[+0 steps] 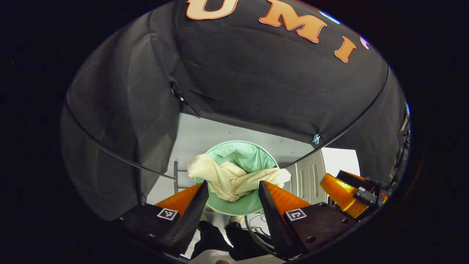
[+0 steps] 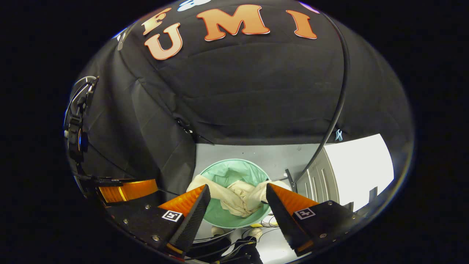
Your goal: Grasp the clothes on the hanger with both hands and then place them into the laundry hamper below.
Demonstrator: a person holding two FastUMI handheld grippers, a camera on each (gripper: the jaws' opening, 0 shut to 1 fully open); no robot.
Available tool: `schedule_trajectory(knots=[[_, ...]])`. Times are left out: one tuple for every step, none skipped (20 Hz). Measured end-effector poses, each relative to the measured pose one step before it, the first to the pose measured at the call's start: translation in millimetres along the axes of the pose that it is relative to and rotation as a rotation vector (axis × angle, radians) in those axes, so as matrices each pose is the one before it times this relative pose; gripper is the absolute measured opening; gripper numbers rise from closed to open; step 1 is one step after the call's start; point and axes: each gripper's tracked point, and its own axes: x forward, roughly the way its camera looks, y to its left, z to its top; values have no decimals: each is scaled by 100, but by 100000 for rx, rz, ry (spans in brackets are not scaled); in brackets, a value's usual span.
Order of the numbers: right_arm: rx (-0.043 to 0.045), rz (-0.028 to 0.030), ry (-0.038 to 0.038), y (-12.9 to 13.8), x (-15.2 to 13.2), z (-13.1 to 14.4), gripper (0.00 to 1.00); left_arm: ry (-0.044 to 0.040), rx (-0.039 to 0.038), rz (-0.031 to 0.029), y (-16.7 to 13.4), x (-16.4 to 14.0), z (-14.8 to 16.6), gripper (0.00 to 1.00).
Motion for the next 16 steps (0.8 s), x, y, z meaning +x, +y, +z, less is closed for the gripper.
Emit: schedule_trajectory(knots=[[-81,-1026,-1375,-591,-305,593,95,-772,-287,608,178,-82,211,91],[-226,-1133,-1359,-681,-279,453,95,-419,-410,345,214,-79,174,91],[-146,-1151,-1237,-711,-253,565,95,-329,-254,696,333,-144,-1,91],[95,-1124,-1028,-754,-288,481,95,-327,79,896,415,-367,166,92],[626,-861,-801,-653,-291,465,95,-328,189,670,326,-134,32,94],[956,-288,-933,-446,-237,278,95,-963,455,535,350,-69,284,99],[895,-704,-831,-604,-175,317,95,-1137,745,1267,445,-88,310,98],[764,-712,-897,-712,-281,450,95,-984,383,873,334,-251,403,96],[813,-530,-1243,-633,-322,520,95,-749,-238,403,270,-219,287,96],[895,-900,-1147,-790,-194,376,95,-685,-837,185,207,-240,348,96],[836,-859,-941,-632,-133,397,95,-709,-1251,-271,155,-268,382,96],[766,-775,-793,-598,-184,394,95,-1075,-1871,-766,59,-236,446,96],[742,-569,-764,-460,-437,453,95,-946,-1789,-568,-11,-312,372,96],[650,-635,-826,-476,-206,358,95,-1223,-986,-7,159,-281,387,96],[374,-683,-892,-423,-192,389,95,-1764,-82,265,272,-201,411,97],[204,-563,-1152,-456,-344,481,95,-1846,594,355,-5,-223,619,96]])
